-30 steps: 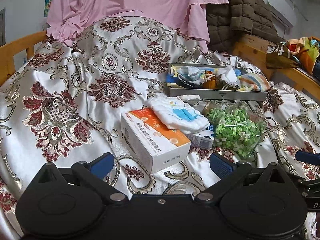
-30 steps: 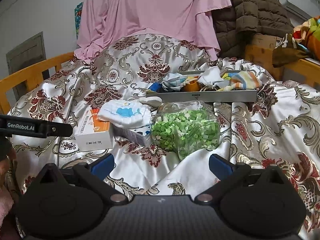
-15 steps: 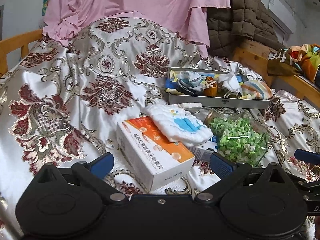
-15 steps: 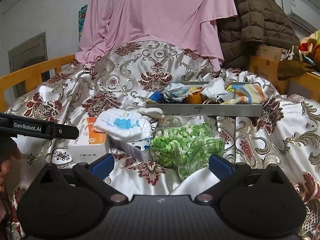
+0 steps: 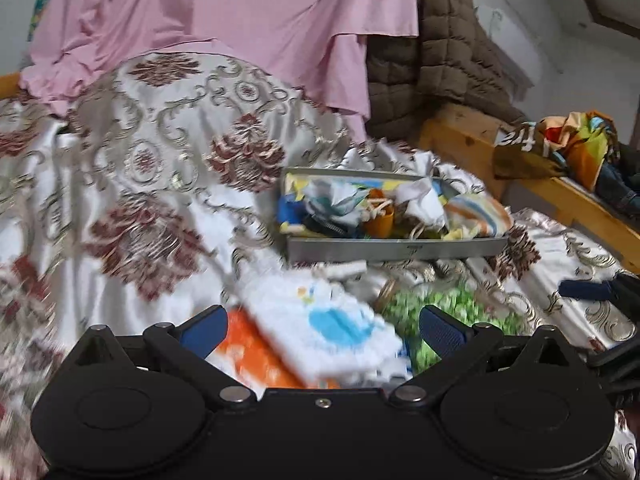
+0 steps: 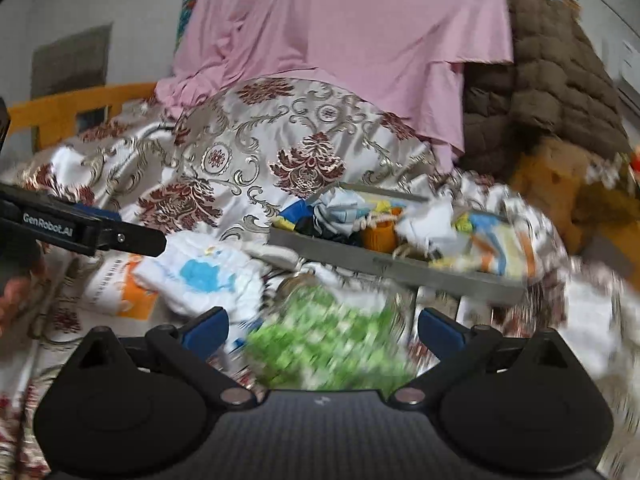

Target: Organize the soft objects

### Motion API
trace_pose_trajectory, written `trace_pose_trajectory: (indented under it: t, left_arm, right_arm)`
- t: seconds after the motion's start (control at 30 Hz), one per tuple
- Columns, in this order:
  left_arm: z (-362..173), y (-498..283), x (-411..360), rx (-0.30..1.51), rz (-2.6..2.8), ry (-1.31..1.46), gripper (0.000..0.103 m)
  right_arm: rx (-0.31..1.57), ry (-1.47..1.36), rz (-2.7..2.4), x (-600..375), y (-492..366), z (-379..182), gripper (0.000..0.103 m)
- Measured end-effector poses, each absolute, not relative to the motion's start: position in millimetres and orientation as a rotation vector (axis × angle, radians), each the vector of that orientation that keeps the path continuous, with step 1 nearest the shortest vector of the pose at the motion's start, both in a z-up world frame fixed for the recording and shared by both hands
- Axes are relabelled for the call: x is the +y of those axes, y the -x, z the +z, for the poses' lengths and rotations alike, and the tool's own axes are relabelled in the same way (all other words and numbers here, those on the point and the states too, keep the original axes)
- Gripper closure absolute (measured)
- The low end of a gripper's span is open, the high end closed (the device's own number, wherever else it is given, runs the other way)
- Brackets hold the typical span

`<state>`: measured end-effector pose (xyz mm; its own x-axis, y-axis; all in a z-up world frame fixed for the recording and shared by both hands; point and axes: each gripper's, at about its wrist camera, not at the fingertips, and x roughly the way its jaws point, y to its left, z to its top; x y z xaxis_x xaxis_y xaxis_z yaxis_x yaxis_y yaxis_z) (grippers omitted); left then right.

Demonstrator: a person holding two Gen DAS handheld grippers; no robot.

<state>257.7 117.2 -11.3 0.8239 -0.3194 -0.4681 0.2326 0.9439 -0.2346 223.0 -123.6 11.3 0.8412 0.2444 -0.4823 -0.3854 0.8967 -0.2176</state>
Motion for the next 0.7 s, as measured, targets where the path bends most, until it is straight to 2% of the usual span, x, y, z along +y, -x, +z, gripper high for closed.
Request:
trace_pose_trajectory:
  t: [0.53,0.7]
  left_arm:
    - [-31,-347,144,0.688,-0.364,0.300,0.001]
    - [-40,-366,155,0.755,-0.390,0.363,0.006]
  right_arm:
    - [0.536,0.644,0.485,-62,-343,7,0.000]
    - [0.571,0.763,0.572,-42,-362,-3,0.000]
